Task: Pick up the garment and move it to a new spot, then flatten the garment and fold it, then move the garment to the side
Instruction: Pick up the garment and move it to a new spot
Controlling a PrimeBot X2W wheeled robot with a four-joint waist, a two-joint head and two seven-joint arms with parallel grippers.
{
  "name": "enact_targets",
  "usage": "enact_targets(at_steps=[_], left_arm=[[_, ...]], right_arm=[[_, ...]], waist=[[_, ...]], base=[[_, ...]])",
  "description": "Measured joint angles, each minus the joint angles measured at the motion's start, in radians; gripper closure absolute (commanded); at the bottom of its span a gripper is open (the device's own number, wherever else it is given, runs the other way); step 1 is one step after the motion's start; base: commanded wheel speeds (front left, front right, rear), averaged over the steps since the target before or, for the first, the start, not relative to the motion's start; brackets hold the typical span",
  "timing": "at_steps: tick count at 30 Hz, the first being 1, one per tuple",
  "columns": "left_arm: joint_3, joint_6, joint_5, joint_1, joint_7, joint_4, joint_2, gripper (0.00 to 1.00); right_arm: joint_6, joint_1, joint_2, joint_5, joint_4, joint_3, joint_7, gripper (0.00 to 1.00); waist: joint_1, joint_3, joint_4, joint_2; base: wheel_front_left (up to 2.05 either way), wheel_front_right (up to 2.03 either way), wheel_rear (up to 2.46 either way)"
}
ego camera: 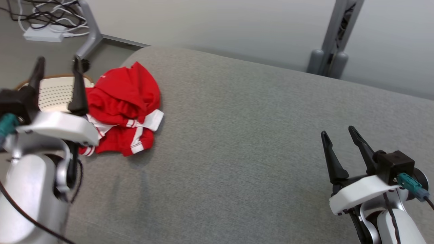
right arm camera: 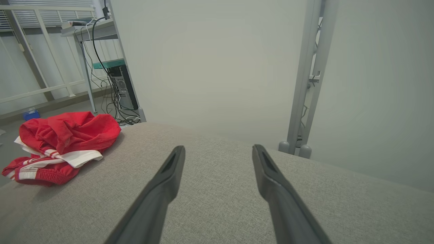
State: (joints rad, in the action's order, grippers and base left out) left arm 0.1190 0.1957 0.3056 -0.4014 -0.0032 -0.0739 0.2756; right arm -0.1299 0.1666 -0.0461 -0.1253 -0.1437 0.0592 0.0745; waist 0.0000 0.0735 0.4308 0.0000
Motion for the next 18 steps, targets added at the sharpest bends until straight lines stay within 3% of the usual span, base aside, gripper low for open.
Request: enact_targets(at_steps=[11,18], left_arm=[[-0.026,-0.129,0.1,-0.235,0.095,-0.497,0.059,0.0],[-0.036,-0.176,0.142,-0.329,0.141,-0.778,0.069,0.0]], right_arm=[[0.0,0.042,-0.001,0.024,0.025,0.021,-0.019,0.0],[0.0,0.076,-0.005,0.028,0.03,0.046,-0.021,0.0]], waist=[[0.0,0.097,-0.145,0.0],[-0.0001,0.182,-0.223,0.0]], base=[[0.0,0.0,0.0],[0.0,0.0,0.0]])
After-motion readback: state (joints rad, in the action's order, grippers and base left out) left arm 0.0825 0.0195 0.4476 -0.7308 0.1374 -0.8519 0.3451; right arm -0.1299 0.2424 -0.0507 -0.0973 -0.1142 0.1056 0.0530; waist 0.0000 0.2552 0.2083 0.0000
